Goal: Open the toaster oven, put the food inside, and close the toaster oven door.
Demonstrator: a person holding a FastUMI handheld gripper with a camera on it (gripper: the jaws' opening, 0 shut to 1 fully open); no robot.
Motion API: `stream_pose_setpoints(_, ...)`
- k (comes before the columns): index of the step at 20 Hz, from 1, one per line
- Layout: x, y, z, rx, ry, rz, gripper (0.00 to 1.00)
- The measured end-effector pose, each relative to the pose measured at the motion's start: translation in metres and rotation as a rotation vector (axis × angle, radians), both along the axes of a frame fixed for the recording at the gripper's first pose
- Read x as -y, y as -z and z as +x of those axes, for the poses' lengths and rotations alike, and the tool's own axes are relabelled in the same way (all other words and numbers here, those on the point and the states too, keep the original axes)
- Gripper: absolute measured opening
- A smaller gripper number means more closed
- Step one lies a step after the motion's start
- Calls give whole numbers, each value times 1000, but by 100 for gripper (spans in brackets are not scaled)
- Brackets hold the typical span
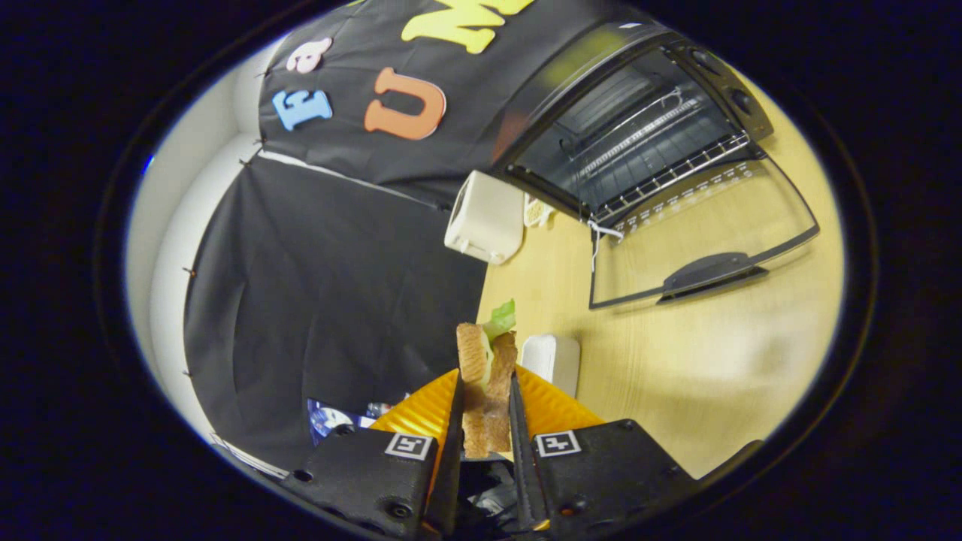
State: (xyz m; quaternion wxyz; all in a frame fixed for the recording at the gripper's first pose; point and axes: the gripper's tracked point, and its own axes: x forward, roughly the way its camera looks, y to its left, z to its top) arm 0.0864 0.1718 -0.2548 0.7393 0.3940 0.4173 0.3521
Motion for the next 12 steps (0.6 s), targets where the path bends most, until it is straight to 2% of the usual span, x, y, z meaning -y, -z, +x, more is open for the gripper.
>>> stream_pose_setpoints(3,34,-3,34,6,155,83,36)
stream_pose_setpoints(5,52,-5,59,57,254,112,36)
stream_pose_setpoints(8,73,-19,98,129,444,208,36)
stream_pose_setpoints(12,79,-1,131,78,517,197,36)
